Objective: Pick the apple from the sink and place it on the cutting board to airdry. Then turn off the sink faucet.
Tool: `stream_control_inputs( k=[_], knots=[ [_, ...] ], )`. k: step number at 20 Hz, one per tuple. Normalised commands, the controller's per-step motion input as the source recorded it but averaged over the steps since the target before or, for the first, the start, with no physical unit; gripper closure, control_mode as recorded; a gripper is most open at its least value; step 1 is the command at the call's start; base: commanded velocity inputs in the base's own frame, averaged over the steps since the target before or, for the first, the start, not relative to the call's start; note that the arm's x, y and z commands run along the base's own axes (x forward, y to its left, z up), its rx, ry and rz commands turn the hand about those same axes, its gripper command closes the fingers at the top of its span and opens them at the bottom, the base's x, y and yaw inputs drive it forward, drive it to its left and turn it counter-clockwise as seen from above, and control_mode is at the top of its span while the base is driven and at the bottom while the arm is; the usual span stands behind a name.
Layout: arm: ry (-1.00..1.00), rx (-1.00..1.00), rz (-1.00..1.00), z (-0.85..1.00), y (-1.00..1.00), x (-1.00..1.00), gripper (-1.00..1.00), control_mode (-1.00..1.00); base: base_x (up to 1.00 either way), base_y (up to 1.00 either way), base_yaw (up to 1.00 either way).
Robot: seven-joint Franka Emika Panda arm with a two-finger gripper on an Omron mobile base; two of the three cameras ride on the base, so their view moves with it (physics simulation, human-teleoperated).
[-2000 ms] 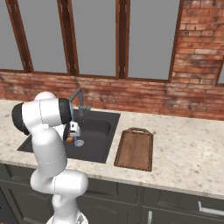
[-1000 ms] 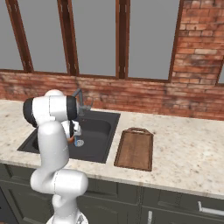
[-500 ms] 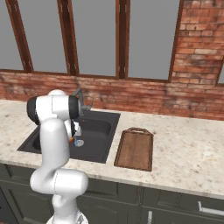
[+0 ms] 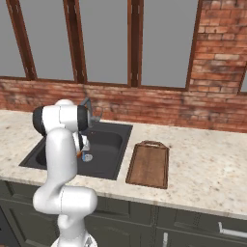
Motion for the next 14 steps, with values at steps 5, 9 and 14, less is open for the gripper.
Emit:
stream_control_inputs(
  k=[5,9,14],
  knots=[
    [0.02,0.0,0.0,-0.05,0.0,0.13,-1.0,-1.0,0.0,0.0,0.0],
    [0.01,0.0,0.0,-0.03,0.0,0.16,-1.0,-1.0,0.0,0.0,0.0],
    [0.03,0.0,0.0,-0.08,0.0,0.15,-1.0,-1.0,0.0,0.0,0.0]
  ],
)
